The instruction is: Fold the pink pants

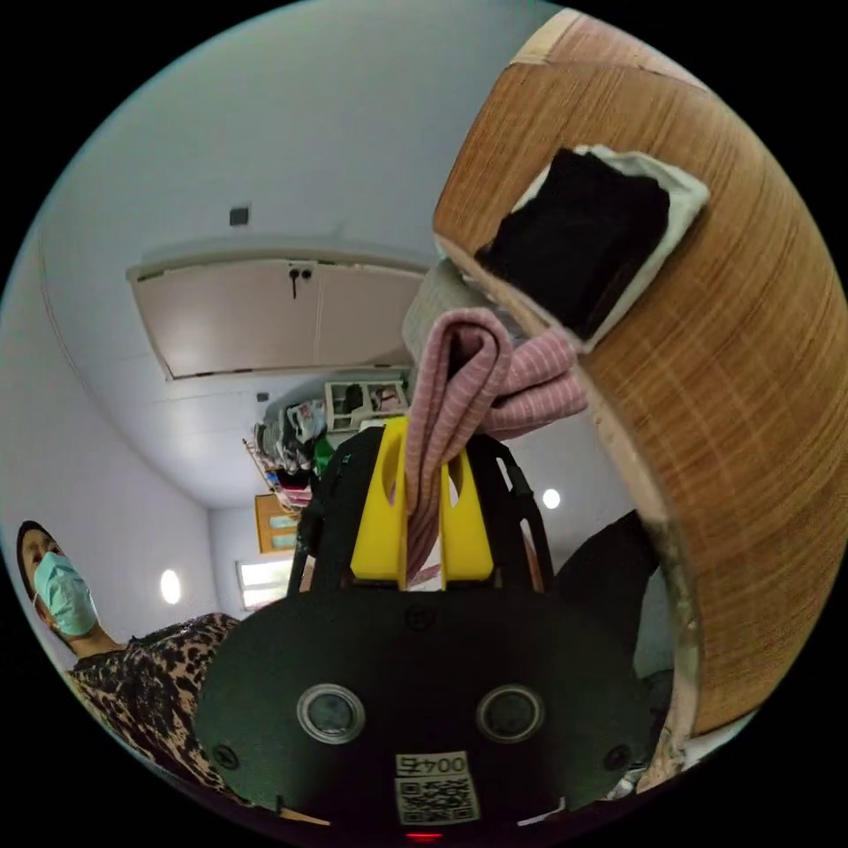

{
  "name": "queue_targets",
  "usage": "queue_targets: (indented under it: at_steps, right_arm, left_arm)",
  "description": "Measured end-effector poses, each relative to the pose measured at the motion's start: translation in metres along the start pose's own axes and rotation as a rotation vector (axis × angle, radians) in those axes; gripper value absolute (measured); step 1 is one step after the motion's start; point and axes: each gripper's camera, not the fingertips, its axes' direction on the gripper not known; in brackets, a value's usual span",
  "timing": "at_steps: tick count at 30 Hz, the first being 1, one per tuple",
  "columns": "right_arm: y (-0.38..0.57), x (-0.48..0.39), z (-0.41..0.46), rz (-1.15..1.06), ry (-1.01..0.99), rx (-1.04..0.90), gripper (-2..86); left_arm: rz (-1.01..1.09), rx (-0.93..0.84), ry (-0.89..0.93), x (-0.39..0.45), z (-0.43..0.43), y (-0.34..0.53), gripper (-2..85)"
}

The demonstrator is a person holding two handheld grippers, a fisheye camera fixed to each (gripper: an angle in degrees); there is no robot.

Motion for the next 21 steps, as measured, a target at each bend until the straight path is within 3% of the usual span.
queue_targets:
  at_steps: [8, 11, 16, 18, 21]
  right_arm:
    - [-0.109, 0.051, -0.063, -0.256, 0.083, 0.142, 6.2]
    - [-0.132, 0.102, -0.054, -0.264, 0.184, 0.136, 6.2]
    - [-0.151, 0.207, -0.022, 0.011, 0.248, -0.007, 6.3]
    - [-0.147, 0.203, -0.029, -0.013, 0.234, 0.030, 6.4]
    - [-0.143, 0.189, -0.030, -0.067, 0.358, -0.012, 8.0]
  left_arm:
    - [0.291, -0.087, -0.234, 0.064, 0.035, -0.249, 9.6]
    - [0.236, -0.130, -0.332, 0.024, 0.055, -0.312, 10.4]
    - [-0.055, -0.201, -0.395, -0.091, 0.087, -0.361, 10.0]
    - [-0.049, -0.156, -0.345, -0.093, 0.086, -0.362, 9.8]
    - [0.019, -0.168, -0.416, -0.074, 0.089, -0.360, 9.8]
